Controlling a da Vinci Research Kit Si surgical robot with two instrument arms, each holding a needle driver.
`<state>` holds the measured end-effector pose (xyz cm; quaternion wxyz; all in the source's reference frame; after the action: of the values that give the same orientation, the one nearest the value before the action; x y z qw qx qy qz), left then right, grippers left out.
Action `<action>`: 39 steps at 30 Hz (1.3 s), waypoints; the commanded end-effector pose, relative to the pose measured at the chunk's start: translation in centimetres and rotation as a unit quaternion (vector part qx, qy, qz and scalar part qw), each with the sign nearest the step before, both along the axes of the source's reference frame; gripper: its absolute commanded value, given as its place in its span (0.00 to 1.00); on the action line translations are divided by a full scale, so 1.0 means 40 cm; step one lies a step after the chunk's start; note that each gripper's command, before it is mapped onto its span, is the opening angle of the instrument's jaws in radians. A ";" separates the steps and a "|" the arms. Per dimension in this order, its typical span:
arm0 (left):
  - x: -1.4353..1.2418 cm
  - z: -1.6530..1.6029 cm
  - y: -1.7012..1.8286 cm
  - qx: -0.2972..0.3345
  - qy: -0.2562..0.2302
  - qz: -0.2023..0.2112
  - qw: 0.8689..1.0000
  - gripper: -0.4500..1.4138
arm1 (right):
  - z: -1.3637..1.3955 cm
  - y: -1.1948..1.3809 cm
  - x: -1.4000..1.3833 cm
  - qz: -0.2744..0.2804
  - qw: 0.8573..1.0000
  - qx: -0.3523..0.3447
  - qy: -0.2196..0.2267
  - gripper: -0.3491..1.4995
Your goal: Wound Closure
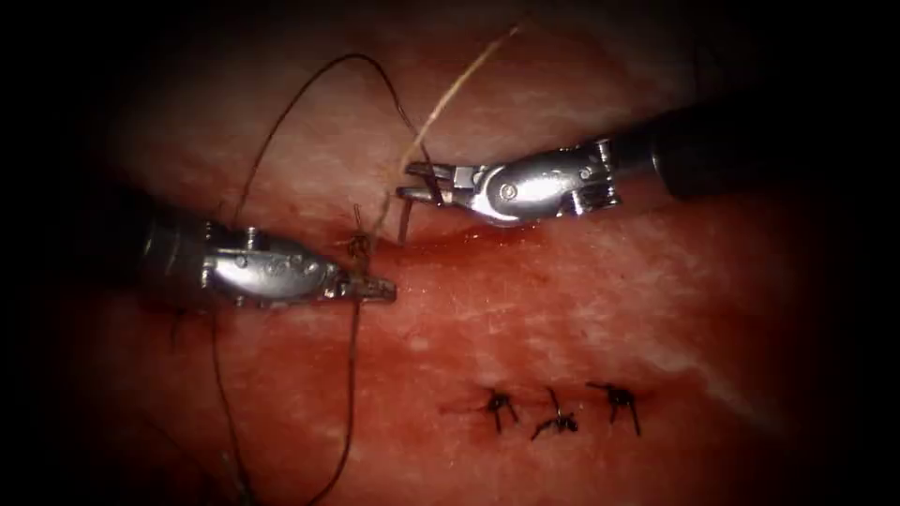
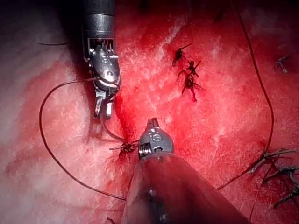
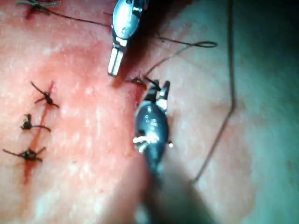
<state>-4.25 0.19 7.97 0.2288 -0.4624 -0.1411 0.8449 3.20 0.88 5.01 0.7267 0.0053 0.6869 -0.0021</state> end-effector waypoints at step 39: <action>-0.0042 0.0151 -0.0033 0.009 0.016 0.000 1.000 0.00 | 0.0017 -0.0180 -0.0003 0.001 0.936 -0.338 -0.101 0.00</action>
<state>-4.35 0.10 8.55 0.2366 -0.4451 -0.1460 0.8512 3.14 0.22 5.01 0.7506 -0.2422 0.5687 -0.2334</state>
